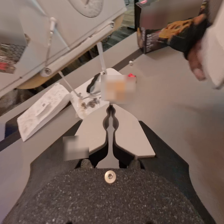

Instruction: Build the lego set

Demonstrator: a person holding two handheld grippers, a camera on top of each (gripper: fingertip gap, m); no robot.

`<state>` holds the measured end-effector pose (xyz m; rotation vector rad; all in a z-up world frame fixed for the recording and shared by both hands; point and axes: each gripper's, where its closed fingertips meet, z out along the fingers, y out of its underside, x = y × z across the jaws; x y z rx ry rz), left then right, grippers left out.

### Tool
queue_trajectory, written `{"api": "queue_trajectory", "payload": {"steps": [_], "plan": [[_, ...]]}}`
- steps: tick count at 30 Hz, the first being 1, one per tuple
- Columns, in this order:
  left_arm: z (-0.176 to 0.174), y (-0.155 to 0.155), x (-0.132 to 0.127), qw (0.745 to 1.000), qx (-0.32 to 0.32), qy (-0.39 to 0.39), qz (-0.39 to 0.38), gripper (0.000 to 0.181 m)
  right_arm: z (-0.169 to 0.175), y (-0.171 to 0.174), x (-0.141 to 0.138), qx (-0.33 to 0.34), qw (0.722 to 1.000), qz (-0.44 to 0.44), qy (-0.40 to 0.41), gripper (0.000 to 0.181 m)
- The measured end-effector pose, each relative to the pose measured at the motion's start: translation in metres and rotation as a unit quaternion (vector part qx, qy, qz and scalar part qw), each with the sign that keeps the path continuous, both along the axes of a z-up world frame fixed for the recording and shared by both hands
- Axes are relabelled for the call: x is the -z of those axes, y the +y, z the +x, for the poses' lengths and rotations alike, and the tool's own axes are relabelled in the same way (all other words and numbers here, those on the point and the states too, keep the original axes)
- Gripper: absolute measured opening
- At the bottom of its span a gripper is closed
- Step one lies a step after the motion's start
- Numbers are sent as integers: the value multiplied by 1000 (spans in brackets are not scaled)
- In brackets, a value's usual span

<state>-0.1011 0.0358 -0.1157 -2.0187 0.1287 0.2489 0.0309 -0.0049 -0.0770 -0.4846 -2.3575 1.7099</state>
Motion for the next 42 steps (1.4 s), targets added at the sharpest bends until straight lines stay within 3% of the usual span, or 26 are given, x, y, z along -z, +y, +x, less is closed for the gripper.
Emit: {"api": "queue_trajectory", "payload": {"steps": [8, 16, 21, 27, 42], "plan": [[-66, 39, -39, 993, -96, 25, 62, 0, -16, 8, 20, 114, 993, 4, -9, 61], [-108, 72, -64, 984, -149, 15, 92, 0, -25, 30, 32, 200, 979, 28, -11, 61], [-129, 86, -60, 981, -176, 3, 85, 0, -33, 52, 38, 261, 964, 40, -18, 61], [-151, 87, -44, 977, -199, -2, 74, 0, -35, 64, 48, 285, 957, 42, -24, 61], [-154, 74, -31, 976, -210, -9, 56, 0, -49, 86, 51, 312, 949, 41, -20, 61]]}}
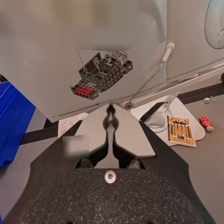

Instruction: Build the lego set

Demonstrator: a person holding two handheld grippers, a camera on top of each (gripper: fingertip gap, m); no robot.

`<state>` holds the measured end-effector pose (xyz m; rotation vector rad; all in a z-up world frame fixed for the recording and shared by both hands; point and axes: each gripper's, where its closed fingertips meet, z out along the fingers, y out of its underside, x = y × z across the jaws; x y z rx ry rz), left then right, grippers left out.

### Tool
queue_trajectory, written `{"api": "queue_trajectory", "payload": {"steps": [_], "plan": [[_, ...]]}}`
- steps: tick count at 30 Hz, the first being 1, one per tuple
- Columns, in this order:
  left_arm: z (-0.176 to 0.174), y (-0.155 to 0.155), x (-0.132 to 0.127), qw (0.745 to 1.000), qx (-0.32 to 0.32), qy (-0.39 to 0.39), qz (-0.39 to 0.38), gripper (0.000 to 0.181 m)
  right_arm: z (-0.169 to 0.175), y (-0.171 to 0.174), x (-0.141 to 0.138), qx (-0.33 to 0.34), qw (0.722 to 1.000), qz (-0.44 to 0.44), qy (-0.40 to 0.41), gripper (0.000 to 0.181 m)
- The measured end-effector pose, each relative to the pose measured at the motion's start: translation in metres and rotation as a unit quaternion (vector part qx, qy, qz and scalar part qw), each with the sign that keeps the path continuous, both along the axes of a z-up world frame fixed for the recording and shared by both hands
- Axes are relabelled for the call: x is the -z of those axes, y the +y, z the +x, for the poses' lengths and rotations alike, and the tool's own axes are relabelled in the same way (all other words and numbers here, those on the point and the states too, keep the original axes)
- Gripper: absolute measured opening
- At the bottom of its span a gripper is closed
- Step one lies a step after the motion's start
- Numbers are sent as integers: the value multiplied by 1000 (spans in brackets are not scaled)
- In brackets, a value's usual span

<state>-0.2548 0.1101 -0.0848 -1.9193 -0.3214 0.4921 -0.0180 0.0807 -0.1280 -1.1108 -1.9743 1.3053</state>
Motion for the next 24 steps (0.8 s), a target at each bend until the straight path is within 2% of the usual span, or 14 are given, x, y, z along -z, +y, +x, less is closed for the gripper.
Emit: {"api": "queue_trajectory", "payload": {"steps": [11, 24], "plan": [[-1, -1, -2, 1000, 1, 0, 4, 0, 0, 2, 0, 4, 1000, 9, -4, 61], [0, -1, -2, 1000, 4, 1, 6, 0, -7, 4, -13, 7, 1000, 28, 5, 61]]}}
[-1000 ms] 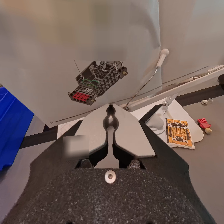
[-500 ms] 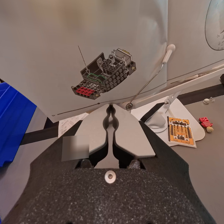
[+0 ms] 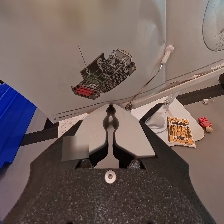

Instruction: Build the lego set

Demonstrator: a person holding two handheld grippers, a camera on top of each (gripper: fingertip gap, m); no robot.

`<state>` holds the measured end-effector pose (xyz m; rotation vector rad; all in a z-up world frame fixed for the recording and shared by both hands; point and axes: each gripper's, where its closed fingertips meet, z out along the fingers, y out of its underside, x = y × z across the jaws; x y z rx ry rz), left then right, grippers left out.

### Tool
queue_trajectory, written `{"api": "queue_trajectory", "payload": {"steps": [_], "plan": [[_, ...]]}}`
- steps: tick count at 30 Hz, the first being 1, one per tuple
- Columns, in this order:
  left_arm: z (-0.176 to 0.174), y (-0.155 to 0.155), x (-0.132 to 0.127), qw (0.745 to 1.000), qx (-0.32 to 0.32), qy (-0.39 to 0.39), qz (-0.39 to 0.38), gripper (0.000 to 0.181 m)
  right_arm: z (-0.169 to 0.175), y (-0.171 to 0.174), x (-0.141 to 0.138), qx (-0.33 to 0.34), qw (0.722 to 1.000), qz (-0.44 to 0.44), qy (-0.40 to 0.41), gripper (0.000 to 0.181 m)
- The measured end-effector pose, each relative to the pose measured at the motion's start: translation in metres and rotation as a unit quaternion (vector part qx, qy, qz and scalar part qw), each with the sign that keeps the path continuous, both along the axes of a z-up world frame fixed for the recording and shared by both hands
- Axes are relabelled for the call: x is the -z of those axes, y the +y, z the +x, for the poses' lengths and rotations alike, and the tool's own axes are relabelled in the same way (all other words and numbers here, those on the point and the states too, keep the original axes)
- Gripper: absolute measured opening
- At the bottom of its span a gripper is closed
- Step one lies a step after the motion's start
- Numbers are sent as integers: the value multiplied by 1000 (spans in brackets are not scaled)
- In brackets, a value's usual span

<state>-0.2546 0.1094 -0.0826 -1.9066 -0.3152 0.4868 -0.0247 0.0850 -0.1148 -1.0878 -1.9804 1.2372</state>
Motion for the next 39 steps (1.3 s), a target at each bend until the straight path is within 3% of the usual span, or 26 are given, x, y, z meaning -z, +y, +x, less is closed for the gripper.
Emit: {"api": "queue_trajectory", "payload": {"steps": [13, 26, 39], "plan": [[7, -3, 2, 1000, 11, 4, 1, 0, -4, 9, -10, 7, 1000, 18, 6, 61], [80, -11, 22, 996, 79, 27, -35, 0, -26, 52, -40, 39, 998, 47, -11, 61], [146, -45, 32, 990, 134, 18, -35, 0, -36, 45, -34, -93, 994, 11, -48, 61]]}}
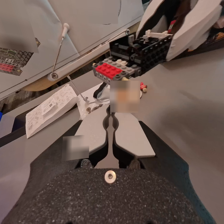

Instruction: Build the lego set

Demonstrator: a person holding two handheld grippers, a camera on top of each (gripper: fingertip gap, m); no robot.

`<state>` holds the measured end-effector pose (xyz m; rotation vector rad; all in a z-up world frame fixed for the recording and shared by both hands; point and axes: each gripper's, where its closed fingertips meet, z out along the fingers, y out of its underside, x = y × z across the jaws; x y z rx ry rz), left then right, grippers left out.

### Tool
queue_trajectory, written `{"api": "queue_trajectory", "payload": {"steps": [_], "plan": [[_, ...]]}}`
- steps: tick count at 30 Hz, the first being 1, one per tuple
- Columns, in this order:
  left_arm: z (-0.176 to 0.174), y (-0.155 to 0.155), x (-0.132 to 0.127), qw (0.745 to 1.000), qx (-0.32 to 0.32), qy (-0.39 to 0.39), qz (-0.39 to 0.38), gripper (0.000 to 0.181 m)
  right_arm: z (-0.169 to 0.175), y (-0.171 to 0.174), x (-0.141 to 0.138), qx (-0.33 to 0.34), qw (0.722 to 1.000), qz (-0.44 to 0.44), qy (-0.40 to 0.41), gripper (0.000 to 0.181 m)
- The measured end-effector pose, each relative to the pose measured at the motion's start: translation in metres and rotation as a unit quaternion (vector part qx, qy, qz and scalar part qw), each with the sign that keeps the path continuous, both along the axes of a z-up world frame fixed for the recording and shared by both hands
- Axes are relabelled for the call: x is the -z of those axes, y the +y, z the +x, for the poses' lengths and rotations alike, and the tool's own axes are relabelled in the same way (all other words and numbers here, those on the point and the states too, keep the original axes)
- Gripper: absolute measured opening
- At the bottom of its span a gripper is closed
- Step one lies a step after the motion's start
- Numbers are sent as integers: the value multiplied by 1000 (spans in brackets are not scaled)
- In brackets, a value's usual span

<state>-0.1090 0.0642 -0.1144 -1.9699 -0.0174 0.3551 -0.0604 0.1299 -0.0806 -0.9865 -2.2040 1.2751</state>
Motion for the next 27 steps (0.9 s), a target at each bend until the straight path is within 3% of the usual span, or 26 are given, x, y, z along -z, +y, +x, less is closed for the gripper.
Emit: {"api": "queue_trajectory", "payload": {"steps": [8, 27], "plan": [[18, -5, -1, 1000, 17, 3, 4, 0, -10, -6, 1, -15, 1000, -15, -20, 61], [19, -6, 1, 1000, 20, 11, 2, 0, -15, -20, 2, -24, 999, -8, -29, 61]]}}
